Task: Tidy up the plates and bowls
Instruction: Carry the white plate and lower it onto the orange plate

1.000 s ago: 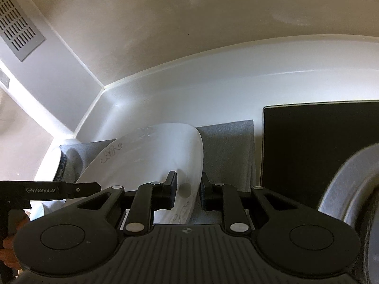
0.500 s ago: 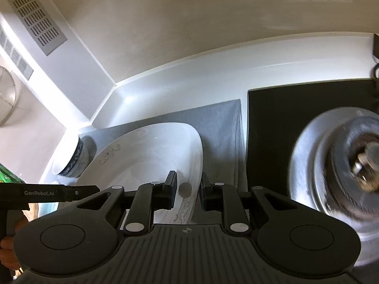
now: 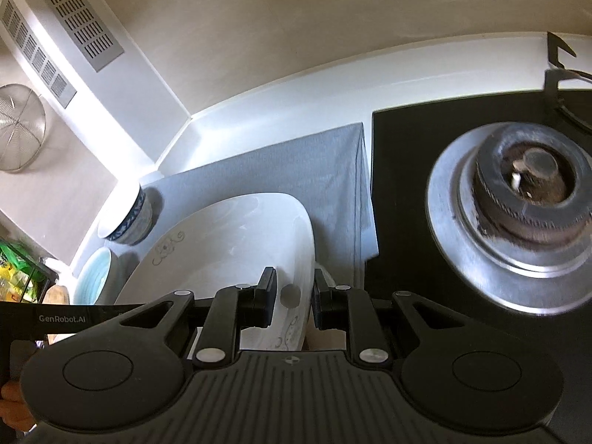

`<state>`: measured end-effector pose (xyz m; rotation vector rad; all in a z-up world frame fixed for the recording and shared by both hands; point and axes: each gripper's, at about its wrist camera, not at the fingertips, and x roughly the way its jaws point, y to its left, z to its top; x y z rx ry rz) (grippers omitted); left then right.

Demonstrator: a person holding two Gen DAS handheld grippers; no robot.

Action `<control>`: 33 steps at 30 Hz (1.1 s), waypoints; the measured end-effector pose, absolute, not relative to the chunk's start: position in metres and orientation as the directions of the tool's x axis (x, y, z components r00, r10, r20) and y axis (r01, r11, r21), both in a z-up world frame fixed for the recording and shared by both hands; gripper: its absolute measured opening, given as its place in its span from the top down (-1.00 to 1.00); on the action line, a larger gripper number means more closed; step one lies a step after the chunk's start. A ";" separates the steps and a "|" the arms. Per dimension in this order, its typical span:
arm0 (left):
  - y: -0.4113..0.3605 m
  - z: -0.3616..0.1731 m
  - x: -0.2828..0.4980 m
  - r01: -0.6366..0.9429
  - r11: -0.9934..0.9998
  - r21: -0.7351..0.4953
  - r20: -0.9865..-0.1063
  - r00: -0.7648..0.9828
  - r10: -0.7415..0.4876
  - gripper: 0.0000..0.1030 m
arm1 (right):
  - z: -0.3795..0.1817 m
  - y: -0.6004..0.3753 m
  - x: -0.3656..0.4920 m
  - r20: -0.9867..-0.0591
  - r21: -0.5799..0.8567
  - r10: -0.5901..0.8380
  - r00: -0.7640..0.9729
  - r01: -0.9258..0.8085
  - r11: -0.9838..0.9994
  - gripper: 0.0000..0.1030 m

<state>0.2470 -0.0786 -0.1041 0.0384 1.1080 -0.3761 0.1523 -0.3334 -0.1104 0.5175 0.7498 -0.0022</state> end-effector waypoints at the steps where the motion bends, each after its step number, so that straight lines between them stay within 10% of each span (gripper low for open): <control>1: -0.078 -0.106 0.244 0.317 0.936 -0.154 -0.879 0.388 -0.276 0.21 | -0.111 -0.332 0.149 -0.652 0.448 0.179 0.737 0.184 0.875 0.58; 33: -0.087 -0.114 0.212 0.370 0.925 -0.082 -0.882 0.405 -0.241 0.22 | -0.130 -0.318 0.122 -0.664 0.383 0.114 0.739 0.206 0.900 0.56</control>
